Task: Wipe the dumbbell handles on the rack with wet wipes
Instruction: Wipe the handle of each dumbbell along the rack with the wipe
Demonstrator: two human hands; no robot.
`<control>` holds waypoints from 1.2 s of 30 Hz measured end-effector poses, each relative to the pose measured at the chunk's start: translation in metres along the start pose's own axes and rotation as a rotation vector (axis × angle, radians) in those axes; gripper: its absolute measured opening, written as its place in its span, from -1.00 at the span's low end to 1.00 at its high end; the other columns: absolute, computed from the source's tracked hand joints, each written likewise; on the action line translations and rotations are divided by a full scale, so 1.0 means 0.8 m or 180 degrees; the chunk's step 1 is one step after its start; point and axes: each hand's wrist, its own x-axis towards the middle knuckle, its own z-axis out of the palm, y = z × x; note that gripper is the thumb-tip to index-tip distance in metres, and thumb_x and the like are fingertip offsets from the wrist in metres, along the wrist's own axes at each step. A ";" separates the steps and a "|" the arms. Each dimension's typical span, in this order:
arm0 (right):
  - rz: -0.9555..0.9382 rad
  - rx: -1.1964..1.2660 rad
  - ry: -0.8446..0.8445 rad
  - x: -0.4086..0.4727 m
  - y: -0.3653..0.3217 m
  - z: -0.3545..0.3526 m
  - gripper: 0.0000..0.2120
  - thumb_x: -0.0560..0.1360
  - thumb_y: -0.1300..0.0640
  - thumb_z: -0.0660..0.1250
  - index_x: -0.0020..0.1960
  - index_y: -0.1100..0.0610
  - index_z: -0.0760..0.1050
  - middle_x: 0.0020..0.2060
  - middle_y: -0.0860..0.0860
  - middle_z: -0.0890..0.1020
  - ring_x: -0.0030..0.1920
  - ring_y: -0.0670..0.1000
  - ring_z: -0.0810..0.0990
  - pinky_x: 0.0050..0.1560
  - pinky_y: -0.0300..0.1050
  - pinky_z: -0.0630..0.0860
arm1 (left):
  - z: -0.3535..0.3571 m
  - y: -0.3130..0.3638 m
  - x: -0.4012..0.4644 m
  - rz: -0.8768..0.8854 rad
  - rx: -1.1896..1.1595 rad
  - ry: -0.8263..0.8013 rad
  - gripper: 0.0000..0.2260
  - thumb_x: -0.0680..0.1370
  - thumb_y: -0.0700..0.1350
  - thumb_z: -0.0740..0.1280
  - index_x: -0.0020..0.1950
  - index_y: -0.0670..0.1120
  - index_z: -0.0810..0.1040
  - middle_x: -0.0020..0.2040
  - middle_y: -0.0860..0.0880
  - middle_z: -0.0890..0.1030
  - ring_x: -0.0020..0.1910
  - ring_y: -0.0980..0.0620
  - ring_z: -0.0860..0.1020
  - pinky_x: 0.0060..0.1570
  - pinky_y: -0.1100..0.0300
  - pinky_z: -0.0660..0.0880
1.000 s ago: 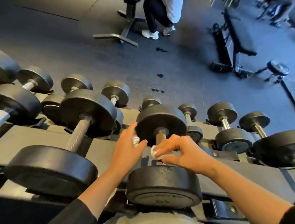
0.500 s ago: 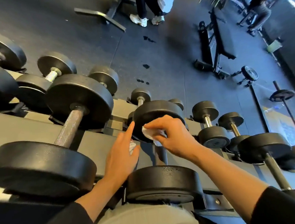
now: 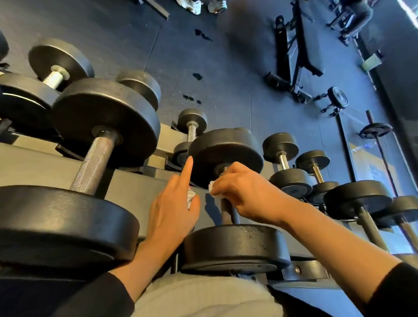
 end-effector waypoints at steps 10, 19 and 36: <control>0.0214 0.1796 -0.0720 -0.038 0.003 -0.023 -0.74 0.47 0.33 0.34 0.04 0.03 0.64 0.02 -0.12 0.64 0.07 -0.20 0.54 0.17 -0.27 0.46 | -0.006 0.002 -0.002 0.0066 -0.0013 -0.0139 -0.32 0.56 -0.16 0.26 0.55 0.09 -0.05 -0.05 -0.05 0.42 -0.19 0.05 0.44 -0.24 0.23 0.32; 0.0958 0.1755 0.1231 -0.027 0.017 0.023 -0.64 0.47 0.29 0.37 0.16 -0.07 0.53 0.11 -0.13 0.57 0.16 -0.16 0.51 0.26 -0.10 0.47 | -0.005 0.000 -0.003 0.0066 -0.0065 -0.0122 -0.32 0.56 -0.18 0.27 0.55 0.11 -0.03 0.03 -0.06 0.44 -0.11 0.01 0.47 -0.19 0.16 0.41; -0.0198 0.2776 0.1659 0.023 -0.015 -0.006 -0.70 0.44 0.38 0.35 0.06 0.06 0.63 -0.04 -0.13 0.65 0.03 -0.23 0.58 0.12 -0.34 0.49 | -0.072 0.073 -0.018 0.0216 0.0293 0.0569 -0.39 0.55 -0.17 0.29 0.54 0.06 0.12 0.15 0.01 0.43 0.07 0.07 0.44 0.00 0.23 0.39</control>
